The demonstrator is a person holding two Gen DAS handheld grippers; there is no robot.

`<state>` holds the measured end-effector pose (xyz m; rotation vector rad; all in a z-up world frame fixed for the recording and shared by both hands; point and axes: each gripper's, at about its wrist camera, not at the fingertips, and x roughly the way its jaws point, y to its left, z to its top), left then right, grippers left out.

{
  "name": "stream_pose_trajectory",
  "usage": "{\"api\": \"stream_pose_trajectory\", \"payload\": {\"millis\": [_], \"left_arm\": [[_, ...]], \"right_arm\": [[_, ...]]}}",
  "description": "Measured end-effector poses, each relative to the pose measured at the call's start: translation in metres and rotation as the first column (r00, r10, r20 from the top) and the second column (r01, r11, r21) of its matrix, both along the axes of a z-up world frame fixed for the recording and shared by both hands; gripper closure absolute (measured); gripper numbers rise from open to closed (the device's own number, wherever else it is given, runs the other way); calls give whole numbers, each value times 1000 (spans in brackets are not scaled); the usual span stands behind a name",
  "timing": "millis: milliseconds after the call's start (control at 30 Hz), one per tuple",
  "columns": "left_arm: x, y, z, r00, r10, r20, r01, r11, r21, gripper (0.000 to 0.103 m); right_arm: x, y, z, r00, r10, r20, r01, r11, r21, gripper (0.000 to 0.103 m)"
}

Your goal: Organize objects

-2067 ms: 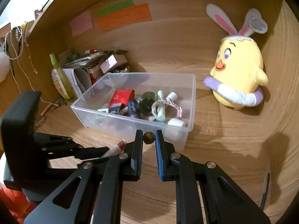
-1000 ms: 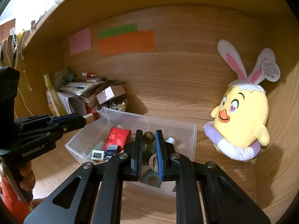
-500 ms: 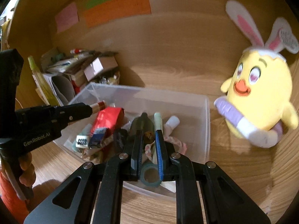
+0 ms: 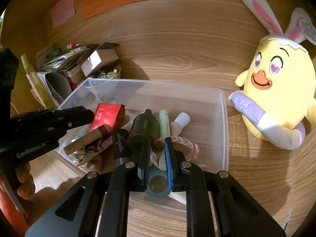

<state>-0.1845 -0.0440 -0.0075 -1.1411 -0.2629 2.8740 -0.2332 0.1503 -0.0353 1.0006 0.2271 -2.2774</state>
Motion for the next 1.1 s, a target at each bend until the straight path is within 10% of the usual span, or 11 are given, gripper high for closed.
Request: {"api": "stream_pose_trajectory", "payload": {"millis": [200, 800, 1100], "left_arm": [[12, 1, 12, 1000, 8, -30, -8, 1000, -7, 47], [67, -2, 26, 995, 36, -92, -36, 999, -8, 13], [94, 3, 30, 990, 46, -134, -53, 997, -53, 7]], "right_arm": [[6, 3, 10, 999, -1, -39, 0, 1000, -10, 59], [51, 25, 42, 991, 25, -130, -31, 999, -39, 43], [81, 42, 53, 978, -7, -207, -7, 998, -70, 18]]}}
